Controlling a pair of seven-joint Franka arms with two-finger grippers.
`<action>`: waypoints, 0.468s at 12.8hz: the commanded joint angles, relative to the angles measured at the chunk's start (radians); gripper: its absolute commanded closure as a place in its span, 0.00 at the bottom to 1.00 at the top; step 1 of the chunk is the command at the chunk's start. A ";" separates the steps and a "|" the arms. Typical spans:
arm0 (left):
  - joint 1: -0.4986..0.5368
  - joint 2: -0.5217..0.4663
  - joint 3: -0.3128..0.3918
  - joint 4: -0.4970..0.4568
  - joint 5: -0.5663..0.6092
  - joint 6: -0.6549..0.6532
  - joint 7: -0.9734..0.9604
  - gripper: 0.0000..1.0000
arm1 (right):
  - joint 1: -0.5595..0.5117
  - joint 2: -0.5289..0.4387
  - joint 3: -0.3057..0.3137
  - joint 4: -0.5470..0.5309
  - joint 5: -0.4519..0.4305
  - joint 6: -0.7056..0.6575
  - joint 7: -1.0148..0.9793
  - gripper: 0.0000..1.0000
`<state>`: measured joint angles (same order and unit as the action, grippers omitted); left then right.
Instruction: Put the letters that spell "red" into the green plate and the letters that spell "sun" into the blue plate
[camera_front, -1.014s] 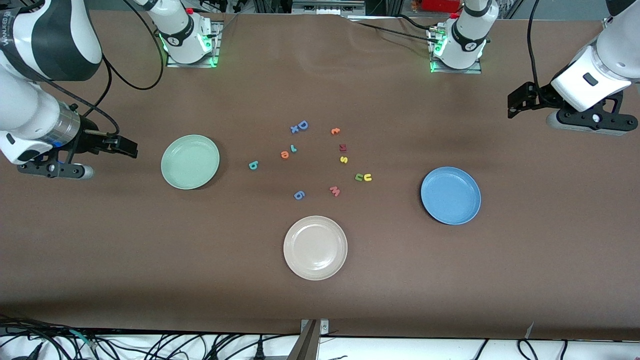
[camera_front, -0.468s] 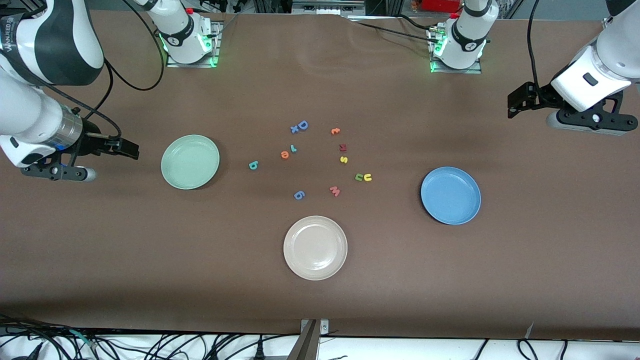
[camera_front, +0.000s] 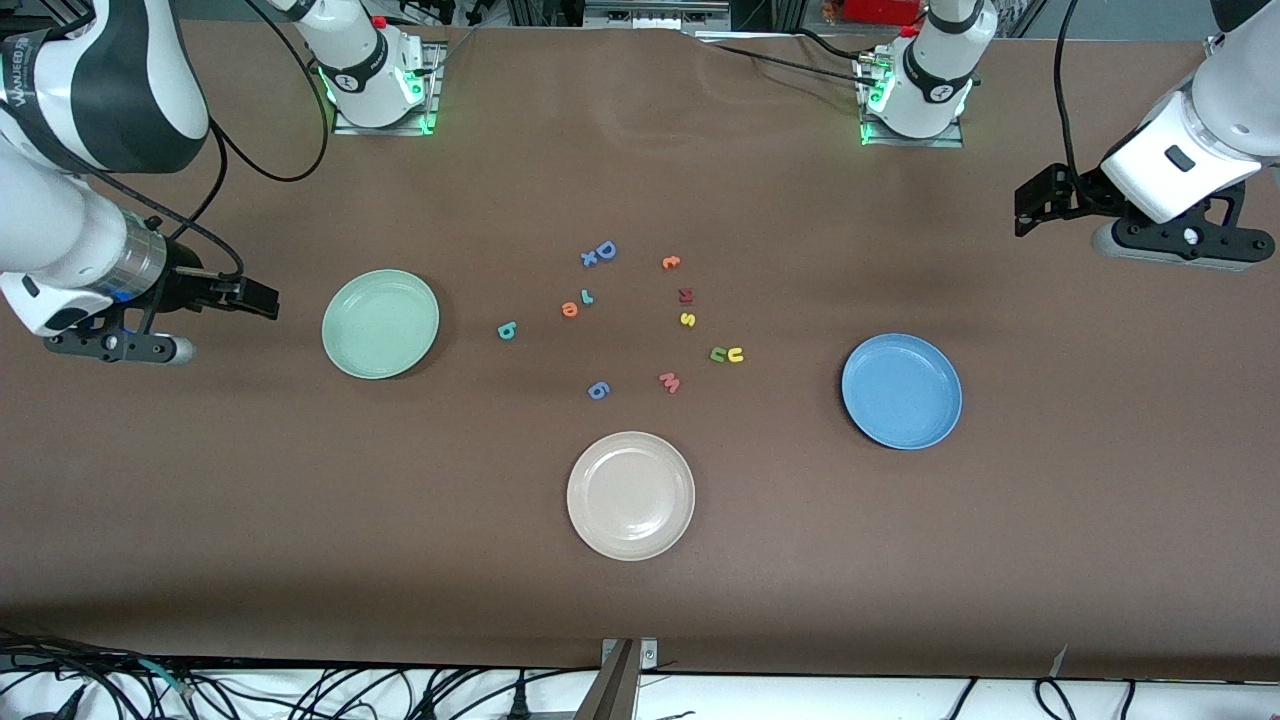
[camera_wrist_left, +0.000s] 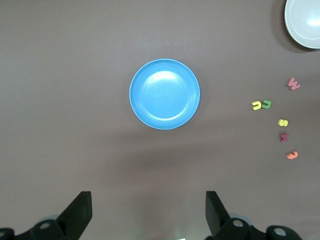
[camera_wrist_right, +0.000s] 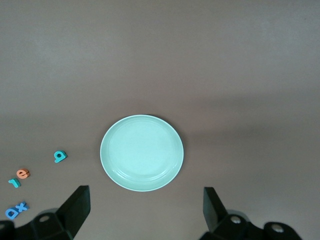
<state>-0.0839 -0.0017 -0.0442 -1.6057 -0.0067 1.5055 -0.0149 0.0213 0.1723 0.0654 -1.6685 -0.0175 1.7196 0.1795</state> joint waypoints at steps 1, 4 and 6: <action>-0.002 0.016 0.000 0.036 -0.012 -0.027 0.010 0.00 | -0.001 -0.004 -0.001 0.000 0.005 -0.003 -0.012 0.00; -0.002 0.017 0.000 0.033 -0.012 -0.028 0.016 0.00 | 0.002 -0.002 0.001 -0.002 0.005 -0.003 -0.012 0.00; -0.002 0.016 0.000 0.032 -0.010 -0.028 0.016 0.00 | 0.011 0.010 0.008 0.001 0.005 -0.001 -0.005 0.00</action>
<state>-0.0844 -0.0012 -0.0450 -1.6057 -0.0067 1.5055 -0.0149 0.0257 0.1758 0.0669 -1.6685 -0.0176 1.7195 0.1795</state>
